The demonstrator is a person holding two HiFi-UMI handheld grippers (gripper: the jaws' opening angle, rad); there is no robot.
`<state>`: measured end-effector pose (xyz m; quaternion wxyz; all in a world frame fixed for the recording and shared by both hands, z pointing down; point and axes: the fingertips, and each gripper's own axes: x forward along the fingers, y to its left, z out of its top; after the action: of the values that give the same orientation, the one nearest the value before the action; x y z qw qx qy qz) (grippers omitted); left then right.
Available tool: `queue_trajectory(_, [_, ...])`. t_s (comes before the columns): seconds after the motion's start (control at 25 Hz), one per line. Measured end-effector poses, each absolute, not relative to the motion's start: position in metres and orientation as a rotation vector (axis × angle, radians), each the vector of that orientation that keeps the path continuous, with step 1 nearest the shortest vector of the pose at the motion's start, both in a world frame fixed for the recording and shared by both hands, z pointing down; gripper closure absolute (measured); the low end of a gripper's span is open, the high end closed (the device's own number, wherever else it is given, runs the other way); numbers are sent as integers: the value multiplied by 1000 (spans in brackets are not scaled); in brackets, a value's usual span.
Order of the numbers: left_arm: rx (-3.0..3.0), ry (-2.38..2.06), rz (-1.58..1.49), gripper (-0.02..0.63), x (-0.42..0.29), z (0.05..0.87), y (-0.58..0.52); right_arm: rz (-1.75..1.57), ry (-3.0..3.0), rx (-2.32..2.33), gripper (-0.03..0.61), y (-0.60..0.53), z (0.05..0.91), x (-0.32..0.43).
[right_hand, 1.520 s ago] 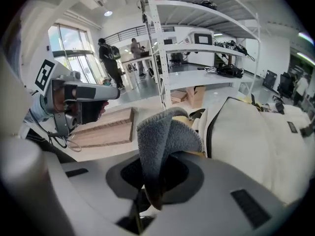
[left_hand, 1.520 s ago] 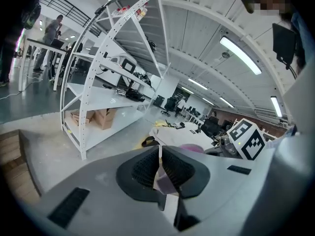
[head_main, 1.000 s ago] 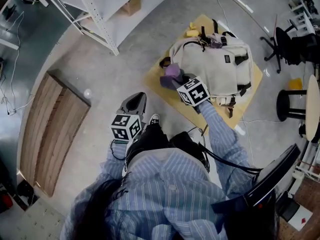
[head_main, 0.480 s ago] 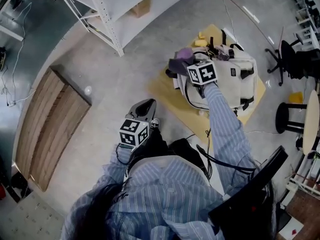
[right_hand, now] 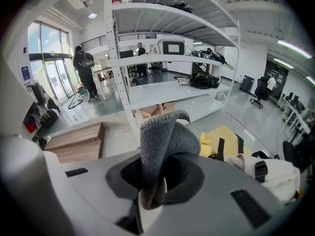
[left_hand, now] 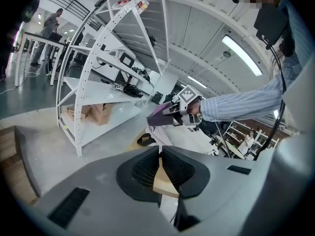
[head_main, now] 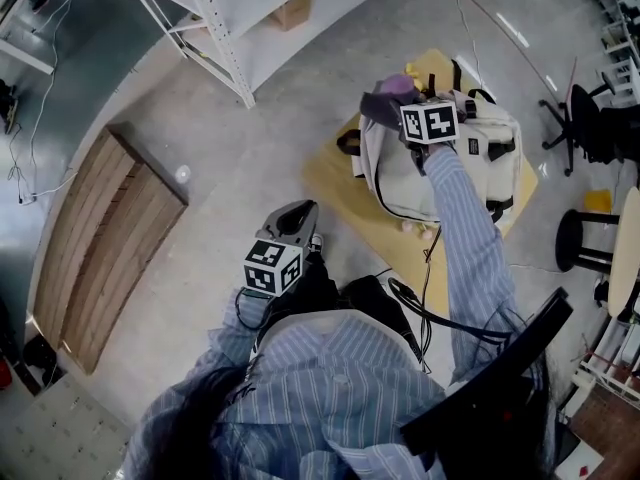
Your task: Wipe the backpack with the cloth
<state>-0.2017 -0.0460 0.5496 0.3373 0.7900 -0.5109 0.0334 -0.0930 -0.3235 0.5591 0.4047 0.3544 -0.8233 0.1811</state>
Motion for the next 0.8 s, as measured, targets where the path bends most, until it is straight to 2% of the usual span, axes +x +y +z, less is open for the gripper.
queue_trajectory(0.24, [2067,-1342,92,592,-200,548,-50,417,-2091,969,529,-346,536,-74])
queue_trajectory(0.4, [2066,-1352,95,592,-199,547,-52,504,-2108,1082,529,-354,526,-55])
queue_trajectory(0.8, [2069,-1342,107,592,-182,546,-52,691,-2142,999,529,-278,555,-39])
